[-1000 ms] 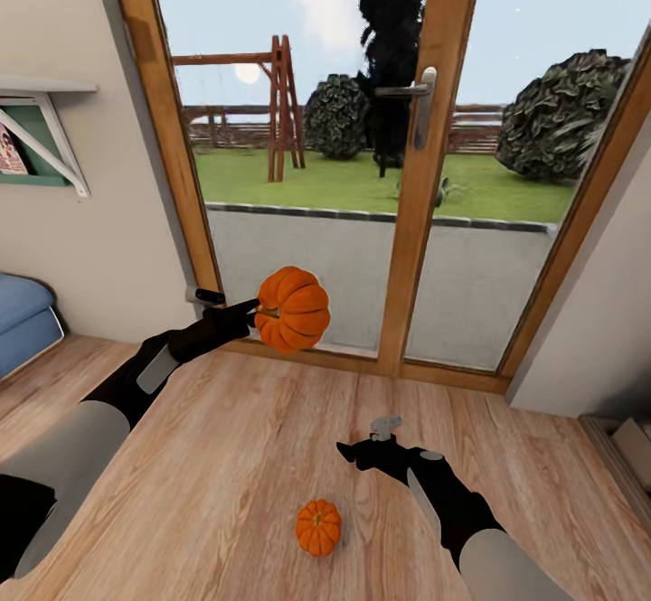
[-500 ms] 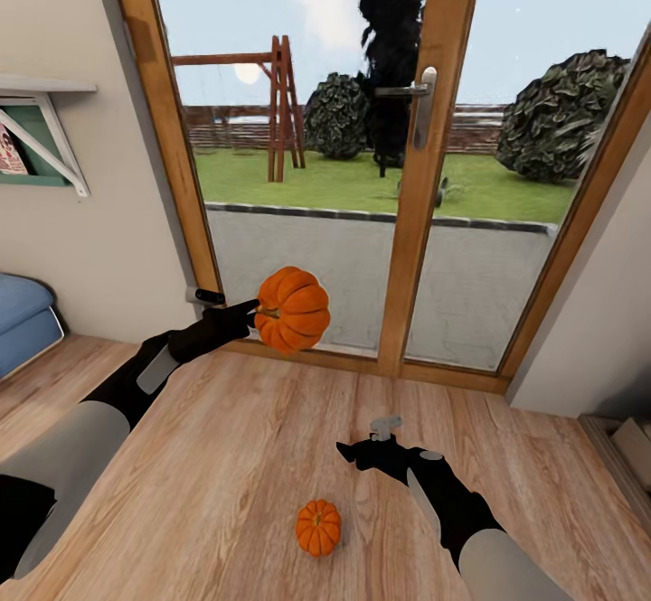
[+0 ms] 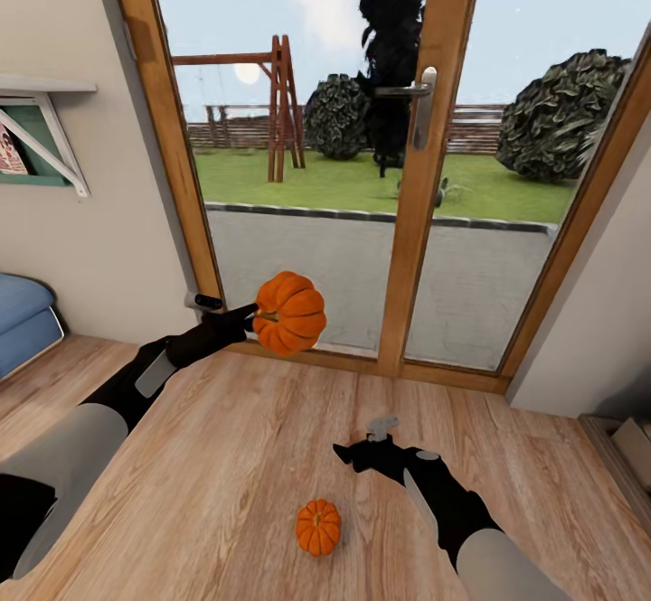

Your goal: Place each of the two pumpkins and all three candles from the living room inside a cabinet in the living room (use any cabinet), then make sure every cabinet is closed, and position the cauldron so it is next to a table in the living room.

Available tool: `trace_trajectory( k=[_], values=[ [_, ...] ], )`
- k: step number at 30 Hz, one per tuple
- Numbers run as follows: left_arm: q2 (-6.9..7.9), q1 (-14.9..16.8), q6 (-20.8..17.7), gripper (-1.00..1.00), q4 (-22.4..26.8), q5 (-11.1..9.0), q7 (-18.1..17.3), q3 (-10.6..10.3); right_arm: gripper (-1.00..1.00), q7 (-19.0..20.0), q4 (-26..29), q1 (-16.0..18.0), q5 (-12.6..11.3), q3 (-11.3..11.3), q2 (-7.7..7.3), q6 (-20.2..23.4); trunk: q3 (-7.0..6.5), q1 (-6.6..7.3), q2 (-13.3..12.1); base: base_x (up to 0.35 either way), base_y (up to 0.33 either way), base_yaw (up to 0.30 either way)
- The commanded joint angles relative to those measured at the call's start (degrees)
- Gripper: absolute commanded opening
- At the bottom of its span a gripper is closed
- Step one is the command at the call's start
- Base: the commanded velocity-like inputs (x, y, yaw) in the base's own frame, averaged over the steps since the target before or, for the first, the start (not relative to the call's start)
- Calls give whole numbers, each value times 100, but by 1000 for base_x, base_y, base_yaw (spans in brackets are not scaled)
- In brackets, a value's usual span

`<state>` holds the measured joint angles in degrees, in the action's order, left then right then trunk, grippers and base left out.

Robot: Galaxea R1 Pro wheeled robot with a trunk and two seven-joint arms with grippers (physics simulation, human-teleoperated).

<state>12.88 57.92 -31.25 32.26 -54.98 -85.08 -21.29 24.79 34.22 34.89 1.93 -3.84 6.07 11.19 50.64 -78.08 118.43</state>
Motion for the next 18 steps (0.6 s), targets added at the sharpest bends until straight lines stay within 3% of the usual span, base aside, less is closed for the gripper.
trace_trajectory(
  k=[1,4,8,18],
  values=[
    [-2,0,20,-100,3,3,6,2,100,-2,5,0,2,-79,3,-4,0,0,0,0,0,0],
    [-4,0,45,-100,5,10,13,-4,100,-13,17,0,1,-248,13,-10,0,0,0,0,0,0],
    [-4,0,55,-100,1,11,59,-6,100,-22,55,0,1,-307,11,-12,0,0,0,0,0,0],
    [-47,2,50,-100,0,7,690,-13,100,9,87,0,-14,-349,32,0,0,0,0,0,0,0]
  ],
)
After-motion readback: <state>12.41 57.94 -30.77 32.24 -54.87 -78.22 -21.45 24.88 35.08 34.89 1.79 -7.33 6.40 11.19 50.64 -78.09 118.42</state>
